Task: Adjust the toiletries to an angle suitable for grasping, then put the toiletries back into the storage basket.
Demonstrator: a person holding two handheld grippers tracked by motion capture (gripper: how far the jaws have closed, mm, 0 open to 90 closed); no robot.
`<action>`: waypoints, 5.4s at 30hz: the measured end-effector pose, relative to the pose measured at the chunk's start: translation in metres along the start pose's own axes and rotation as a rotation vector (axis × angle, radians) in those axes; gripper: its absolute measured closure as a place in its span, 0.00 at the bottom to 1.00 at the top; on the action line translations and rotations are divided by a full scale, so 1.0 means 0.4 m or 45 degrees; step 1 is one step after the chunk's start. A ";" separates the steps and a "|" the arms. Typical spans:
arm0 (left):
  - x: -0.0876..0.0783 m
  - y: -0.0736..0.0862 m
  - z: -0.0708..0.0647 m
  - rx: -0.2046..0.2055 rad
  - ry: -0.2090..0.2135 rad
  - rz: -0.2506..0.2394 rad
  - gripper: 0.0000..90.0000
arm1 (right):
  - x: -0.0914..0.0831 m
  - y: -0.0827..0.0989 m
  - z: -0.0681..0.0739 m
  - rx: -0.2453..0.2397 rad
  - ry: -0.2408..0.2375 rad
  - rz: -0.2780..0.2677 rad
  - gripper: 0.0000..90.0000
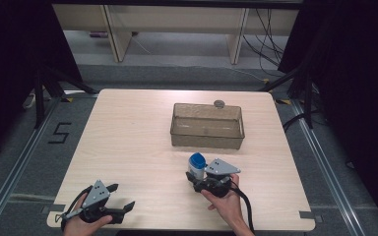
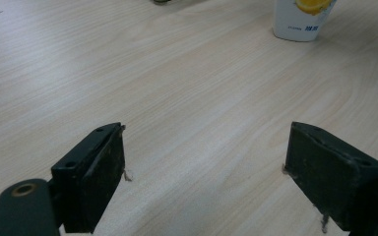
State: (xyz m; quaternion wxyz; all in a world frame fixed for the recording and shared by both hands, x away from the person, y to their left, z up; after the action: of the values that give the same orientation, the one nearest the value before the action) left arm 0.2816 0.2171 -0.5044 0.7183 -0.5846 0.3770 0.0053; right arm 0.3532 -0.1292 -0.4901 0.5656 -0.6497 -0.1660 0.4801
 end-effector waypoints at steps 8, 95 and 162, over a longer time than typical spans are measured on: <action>0.000 0.000 0.000 -0.004 0.004 -0.004 0.17 | 0.001 -0.006 0.005 -0.007 -0.036 -0.015 0.61; -0.008 0.001 0.004 0.004 0.007 -0.015 0.17 | -0.199 -0.203 -0.238 0.058 0.260 -0.196 0.62; -0.004 0.003 0.001 0.001 0.007 -0.002 0.17 | -0.092 -0.194 -0.435 0.139 0.371 -0.238 0.62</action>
State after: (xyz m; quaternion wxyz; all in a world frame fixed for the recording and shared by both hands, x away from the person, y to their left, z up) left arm 0.2805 0.2185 -0.5045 0.7176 -0.5846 0.3786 0.0029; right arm 0.5021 -0.2336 -0.4219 0.6601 -0.6625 -0.1157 0.3347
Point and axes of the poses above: each handheld gripper's, and its own axes: x roughly forward along the jaws, y roughly out of its underside, z roughly to its left, the point moved 1 cm from there along x, roughly forward along the jaws, and after that the axes turned 10 degrees about -y, right-handed, at the moved point
